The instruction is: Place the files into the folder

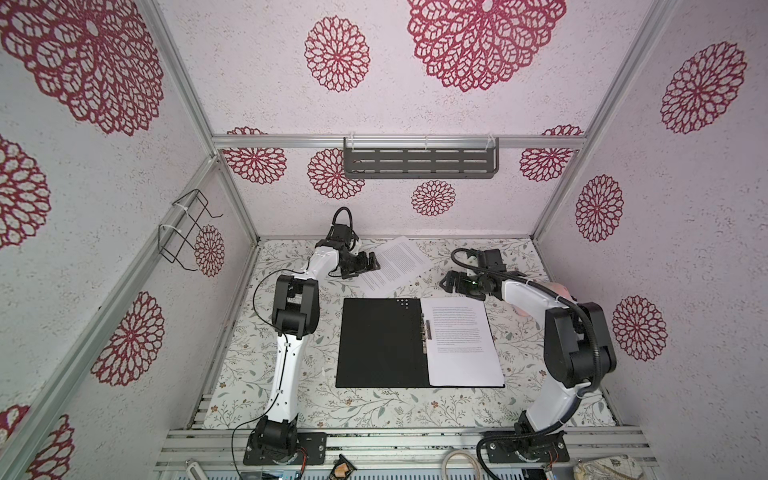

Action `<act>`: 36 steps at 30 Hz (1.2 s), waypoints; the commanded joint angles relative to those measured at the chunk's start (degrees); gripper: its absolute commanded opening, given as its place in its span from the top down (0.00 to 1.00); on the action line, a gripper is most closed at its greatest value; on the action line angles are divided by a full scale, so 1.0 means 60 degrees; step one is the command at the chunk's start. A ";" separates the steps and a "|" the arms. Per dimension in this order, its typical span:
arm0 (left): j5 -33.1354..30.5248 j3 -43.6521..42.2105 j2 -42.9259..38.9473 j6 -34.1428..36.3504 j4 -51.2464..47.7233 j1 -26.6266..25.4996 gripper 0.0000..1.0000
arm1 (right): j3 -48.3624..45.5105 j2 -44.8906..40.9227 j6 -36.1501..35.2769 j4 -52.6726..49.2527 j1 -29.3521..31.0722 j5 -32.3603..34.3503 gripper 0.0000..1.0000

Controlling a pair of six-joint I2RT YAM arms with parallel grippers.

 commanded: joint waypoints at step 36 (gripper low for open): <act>0.0501 -0.0968 0.0472 0.0111 -0.0625 -0.1572 0.01 | 0.8293 0.7078 0.1362 -0.1662 0.0608 -0.1593 0.04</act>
